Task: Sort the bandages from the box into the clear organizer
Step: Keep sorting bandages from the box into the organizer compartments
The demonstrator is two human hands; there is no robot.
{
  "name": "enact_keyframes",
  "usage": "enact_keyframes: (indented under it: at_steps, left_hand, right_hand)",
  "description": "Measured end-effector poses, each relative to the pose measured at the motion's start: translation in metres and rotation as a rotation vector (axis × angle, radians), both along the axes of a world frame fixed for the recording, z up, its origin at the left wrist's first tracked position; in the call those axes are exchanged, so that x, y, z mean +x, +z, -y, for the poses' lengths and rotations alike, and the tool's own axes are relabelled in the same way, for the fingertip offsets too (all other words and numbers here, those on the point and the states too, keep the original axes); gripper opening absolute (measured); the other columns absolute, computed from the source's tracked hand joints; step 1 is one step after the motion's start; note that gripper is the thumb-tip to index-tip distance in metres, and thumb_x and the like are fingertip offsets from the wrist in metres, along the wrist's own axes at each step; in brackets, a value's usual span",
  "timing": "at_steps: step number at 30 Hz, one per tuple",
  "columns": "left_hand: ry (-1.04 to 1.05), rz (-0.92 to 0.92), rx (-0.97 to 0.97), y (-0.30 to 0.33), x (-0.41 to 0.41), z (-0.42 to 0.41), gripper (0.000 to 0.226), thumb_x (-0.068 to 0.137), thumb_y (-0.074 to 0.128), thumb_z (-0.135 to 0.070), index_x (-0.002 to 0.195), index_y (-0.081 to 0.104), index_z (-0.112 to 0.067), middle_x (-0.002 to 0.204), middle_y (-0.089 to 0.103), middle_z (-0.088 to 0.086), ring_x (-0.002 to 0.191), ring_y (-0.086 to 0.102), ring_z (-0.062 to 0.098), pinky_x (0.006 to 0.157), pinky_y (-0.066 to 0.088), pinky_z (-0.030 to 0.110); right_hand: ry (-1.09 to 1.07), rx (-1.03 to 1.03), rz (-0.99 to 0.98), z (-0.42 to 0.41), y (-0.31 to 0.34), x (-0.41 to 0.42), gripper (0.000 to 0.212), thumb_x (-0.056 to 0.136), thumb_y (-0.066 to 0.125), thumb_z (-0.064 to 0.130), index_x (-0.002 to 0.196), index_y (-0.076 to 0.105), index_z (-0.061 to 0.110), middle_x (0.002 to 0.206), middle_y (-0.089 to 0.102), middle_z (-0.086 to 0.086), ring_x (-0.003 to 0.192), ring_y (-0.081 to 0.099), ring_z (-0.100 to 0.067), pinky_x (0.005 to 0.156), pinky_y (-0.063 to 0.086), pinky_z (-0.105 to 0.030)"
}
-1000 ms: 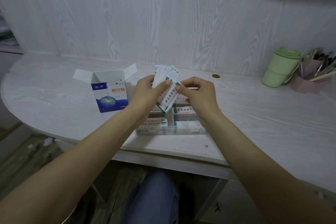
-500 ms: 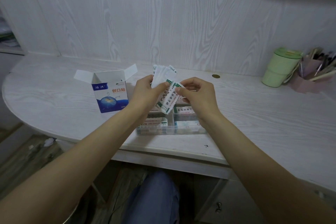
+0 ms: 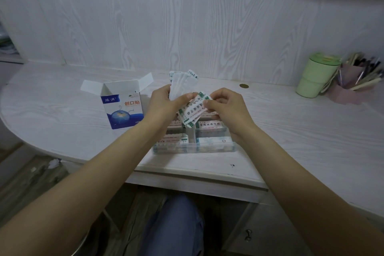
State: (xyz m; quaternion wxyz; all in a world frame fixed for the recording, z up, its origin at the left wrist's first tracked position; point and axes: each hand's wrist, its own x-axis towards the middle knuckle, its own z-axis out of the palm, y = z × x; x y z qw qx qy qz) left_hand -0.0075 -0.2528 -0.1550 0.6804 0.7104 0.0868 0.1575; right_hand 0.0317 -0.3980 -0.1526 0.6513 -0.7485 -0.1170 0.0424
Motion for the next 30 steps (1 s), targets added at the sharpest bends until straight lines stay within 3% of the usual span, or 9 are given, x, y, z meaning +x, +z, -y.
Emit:
enact_keyframes:
  at_steps: [5,10,15,17,20,23,26,30]
  left_hand:
    - [0.024,0.004,0.014,0.001,0.001,-0.005,0.032,0.085,0.068,-0.015,0.114,0.058,-0.01,0.1,0.071,0.004,0.081,0.071,0.014,0.067,0.058,0.027]
    - [-0.025,-0.022,0.056,0.002,0.003,-0.004,0.029,0.097,0.05,-0.009,0.126,0.048,-0.012,0.091,0.071,0.003,0.068,0.069,0.013,0.057,0.055,0.022]
    - [-0.052,-0.053,0.204,-0.004,0.01,-0.001,0.026,0.099,0.046,-0.011,0.125,0.046,-0.01,0.088,0.07,-0.002,0.05,0.058,0.005,0.042,0.042,0.018]
    - [-0.061,-0.067,0.258,-0.006,0.012,0.0,0.025,0.099,0.046,-0.011,0.124,0.046,-0.011,0.088,0.071,-0.004,0.05,0.056,0.007,0.043,0.039,0.018]
    - [-0.077,-0.075,0.336,-0.008,0.014,0.002,0.023,0.099,0.046,-0.013,0.121,0.048,-0.012,0.093,0.071,-0.006,0.054,0.055,0.011,0.048,0.038,0.023]
    - [-0.095,-0.076,0.409,-0.009,0.017,0.004,0.026,0.098,0.047,-0.014,0.124,0.047,-0.012,0.099,0.07,-0.005,0.055,0.055,0.012,0.05,0.039,0.025]
    - [-0.127,-0.08,0.488,-0.01,0.019,0.005,0.026,0.098,0.046,-0.014,0.124,0.046,-0.011,0.099,0.07,-0.004,0.053,0.056,0.011,0.048,0.039,0.024]
    - [-0.151,-0.103,0.543,-0.012,0.021,0.004,0.012,0.096,0.047,-0.013,0.108,0.049,-0.016,0.094,0.071,-0.005,0.05,0.056,0.01,0.044,0.037,0.021]
  right_hand:
    - [-0.049,0.073,-0.043,0.015,-0.002,0.008,0.012,0.089,0.062,0.003,0.087,0.053,0.011,0.085,0.068,-0.011,0.063,0.061,-0.014,0.056,0.048,-0.022]
    - [-0.111,-0.09,0.02,0.03,-0.011,0.016,0.027,0.091,0.057,0.001,0.116,0.059,0.012,0.09,0.066,-0.015,0.062,0.067,-0.014,0.067,0.057,-0.022]
    - [-0.102,-0.388,0.114,0.031,-0.015,0.018,0.017,0.091,0.057,0.001,0.105,0.063,0.009,0.09,0.062,-0.011,0.069,0.067,-0.019,0.063,0.057,-0.022]
    - [-0.084,-0.536,0.204,0.031,-0.015,0.019,0.015,0.091,0.058,0.005,0.101,0.062,0.014,0.094,0.062,-0.01,0.082,0.067,-0.023,0.059,0.048,-0.019]
    - [-0.035,-0.673,0.266,0.033,-0.016,0.02,0.018,0.091,0.057,0.008,0.107,0.062,0.015,0.075,0.051,0.004,0.089,0.063,-0.024,0.054,0.035,-0.015]
    - [-0.003,-0.756,0.31,0.035,-0.015,0.021,0.025,0.092,0.057,0.009,0.115,0.061,0.014,0.07,0.039,0.013,0.079,0.06,-0.02,0.053,0.034,-0.013]
    - [0.01,-0.819,0.327,0.034,-0.013,0.021,0.025,0.092,0.057,0.011,0.117,0.062,0.013,0.075,0.043,0.007,0.066,0.047,-0.01,0.05,0.029,-0.015]
    - [0.039,-0.876,0.306,0.032,-0.011,0.02,0.023,0.089,0.063,0.016,0.11,0.065,0.008,0.091,0.053,-0.001,0.082,0.05,-0.016,0.067,0.04,-0.025]
